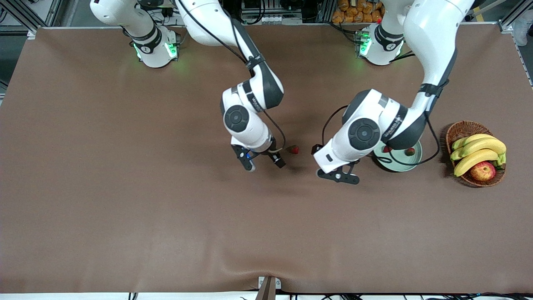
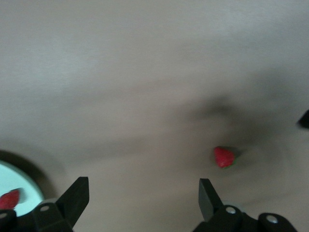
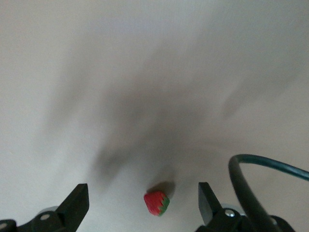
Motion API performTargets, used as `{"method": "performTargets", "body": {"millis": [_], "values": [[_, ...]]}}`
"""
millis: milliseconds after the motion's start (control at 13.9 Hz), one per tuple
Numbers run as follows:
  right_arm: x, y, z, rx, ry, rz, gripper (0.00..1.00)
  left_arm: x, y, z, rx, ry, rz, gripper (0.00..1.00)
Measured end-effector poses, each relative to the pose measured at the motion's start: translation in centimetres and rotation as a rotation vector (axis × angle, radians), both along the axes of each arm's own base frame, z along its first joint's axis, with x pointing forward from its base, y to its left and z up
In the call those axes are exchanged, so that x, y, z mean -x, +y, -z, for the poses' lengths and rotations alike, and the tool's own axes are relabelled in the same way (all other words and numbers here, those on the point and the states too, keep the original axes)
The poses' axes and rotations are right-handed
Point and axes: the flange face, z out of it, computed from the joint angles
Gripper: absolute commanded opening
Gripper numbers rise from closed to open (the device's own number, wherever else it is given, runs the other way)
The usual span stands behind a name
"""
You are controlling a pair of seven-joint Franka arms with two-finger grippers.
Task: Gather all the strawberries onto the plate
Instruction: 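Set the third strawberry at mid-table with the right gripper and open, then reach the left gripper to the strawberry while the right gripper returns to rest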
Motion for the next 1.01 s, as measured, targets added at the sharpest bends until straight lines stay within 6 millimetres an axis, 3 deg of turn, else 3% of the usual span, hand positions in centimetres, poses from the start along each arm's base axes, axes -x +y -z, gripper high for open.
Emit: {"method": "performTargets", "body": {"millis": [216,431,719,1006], "values": [[-2.8,-4.1,-3.1,0.037,0.043,-0.002,1.0,2.1,-3.9,1.1,-0.002,0.014,0.058,1.0],[-5.1,-8.5,-5.1,0.064,0.043,-0.023,1.0,5.0,-7.8,4.1,-0.032,0.051,0.091,1.0],[-7.9,-14.2,-6.8,0.04,0.056,-0.039,1.0,4.8,-7.8,7.4,-0.038,0.093,0.074,1.0],[-11.1,-22.7,-10.2,-0.023,0.042,-0.038,1.0,4.1,-7.0,8.6,-0.036,0.105,-0.104,1.0]]}}
